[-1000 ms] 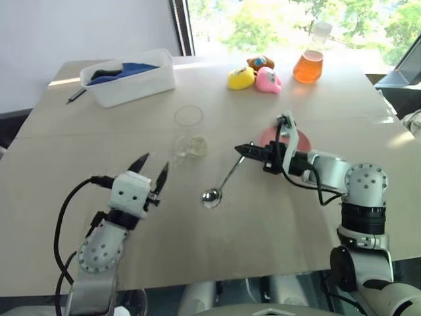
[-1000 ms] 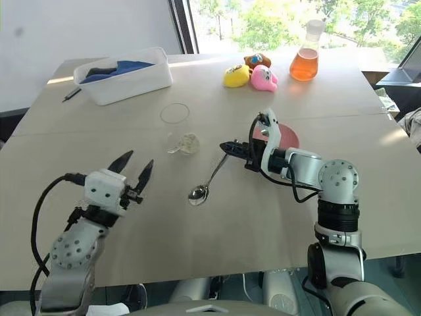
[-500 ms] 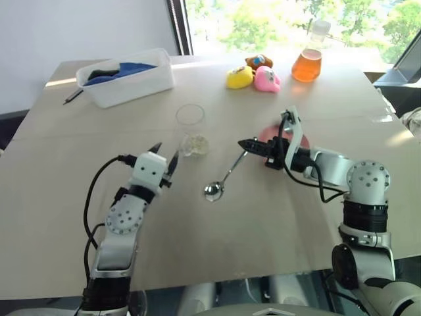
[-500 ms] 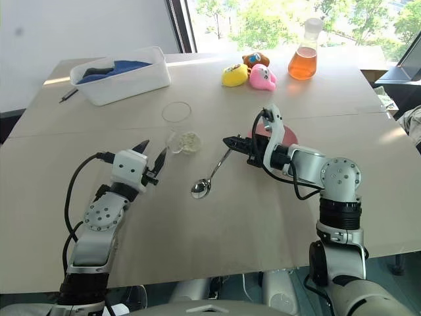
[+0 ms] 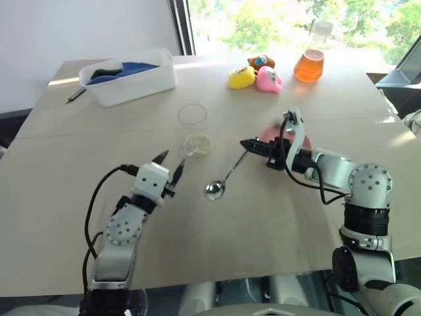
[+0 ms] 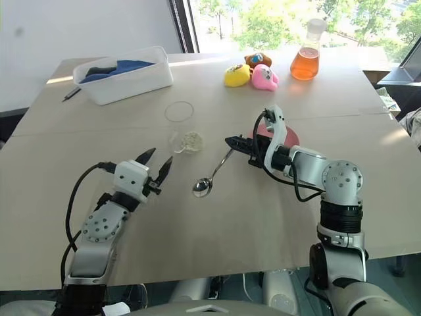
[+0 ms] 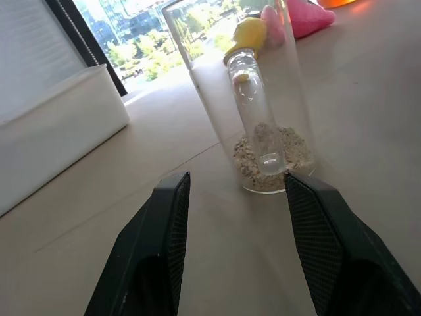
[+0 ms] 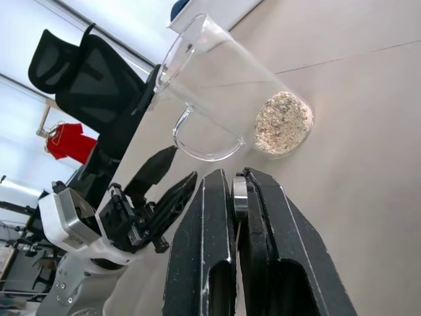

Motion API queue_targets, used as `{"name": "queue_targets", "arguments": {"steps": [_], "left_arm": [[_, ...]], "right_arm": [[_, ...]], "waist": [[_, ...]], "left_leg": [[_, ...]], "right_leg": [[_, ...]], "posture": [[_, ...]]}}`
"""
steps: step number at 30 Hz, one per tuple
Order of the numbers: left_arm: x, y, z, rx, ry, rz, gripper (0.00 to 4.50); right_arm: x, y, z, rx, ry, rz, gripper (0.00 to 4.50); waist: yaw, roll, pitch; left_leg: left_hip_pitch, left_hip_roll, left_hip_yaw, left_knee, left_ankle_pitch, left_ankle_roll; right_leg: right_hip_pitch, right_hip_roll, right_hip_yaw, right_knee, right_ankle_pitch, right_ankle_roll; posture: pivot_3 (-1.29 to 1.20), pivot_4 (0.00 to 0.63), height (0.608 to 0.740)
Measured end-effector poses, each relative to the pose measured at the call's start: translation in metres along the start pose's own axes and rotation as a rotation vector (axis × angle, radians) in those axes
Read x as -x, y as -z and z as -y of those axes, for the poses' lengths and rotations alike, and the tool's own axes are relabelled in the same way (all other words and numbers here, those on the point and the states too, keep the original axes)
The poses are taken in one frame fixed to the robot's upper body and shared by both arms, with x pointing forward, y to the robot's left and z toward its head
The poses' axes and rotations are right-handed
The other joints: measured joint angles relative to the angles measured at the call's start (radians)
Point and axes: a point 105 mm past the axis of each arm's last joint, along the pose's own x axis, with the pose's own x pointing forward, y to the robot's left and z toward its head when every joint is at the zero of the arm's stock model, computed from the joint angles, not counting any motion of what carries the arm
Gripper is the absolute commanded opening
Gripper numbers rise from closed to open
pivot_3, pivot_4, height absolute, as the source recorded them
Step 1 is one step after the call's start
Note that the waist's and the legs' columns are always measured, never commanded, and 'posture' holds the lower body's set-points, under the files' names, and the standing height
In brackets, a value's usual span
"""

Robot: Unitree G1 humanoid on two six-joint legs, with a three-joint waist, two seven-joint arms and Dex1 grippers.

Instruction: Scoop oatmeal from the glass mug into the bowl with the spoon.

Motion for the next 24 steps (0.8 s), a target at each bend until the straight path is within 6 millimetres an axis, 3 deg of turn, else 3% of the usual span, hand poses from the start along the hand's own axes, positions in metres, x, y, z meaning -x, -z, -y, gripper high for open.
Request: {"name": "queue_targets", "arguments": {"steps": [7, 12, 24], "left_arm": [[-0.027, -0.016, -0.009, -0.031, -0.041, 0.071, 2.36], [-0.033, -0.009, -0.009, -0.028, -0.066, 0.046, 2.36], [-0.045, -0.004, -0.036, -0.024, -0.209, 0.000, 2.36]], "right_arm": [[0.000, 0.001, 0.001, -0.004, 0.004, 0.002, 0.00], [0.000, 0.000, 0.001, -0.006, 0.005, 0.004, 0.00], [0.000, -0.001, 0.000, -0.008, 0.001, 0.021, 0.00]], "waist": [[-0.002, 0.000, 0.000], [-0.005, 0.000, 0.000], [-0.003, 0.000, 0.000]], "left_leg": [[0.000, -0.002, 0.000, 0.000, 0.000, 0.000], [0.000, -0.002, 0.000, 0.000, 0.000, 0.000], [0.000, -0.002, 0.000, 0.001, 0.000, 0.000]], "right_leg": [[0.000, 0.000, 0.000, 0.000, 0.000, 0.000], [0.000, 0.001, 0.000, 0.000, 0.000, 0.000], [0.000, 0.000, 0.000, 0.000, 0.000, 0.000]], "posture": [[0.00, 0.150, 0.740], [0.00, 0.150, 0.740], [0.00, 0.150, 0.740]]}}
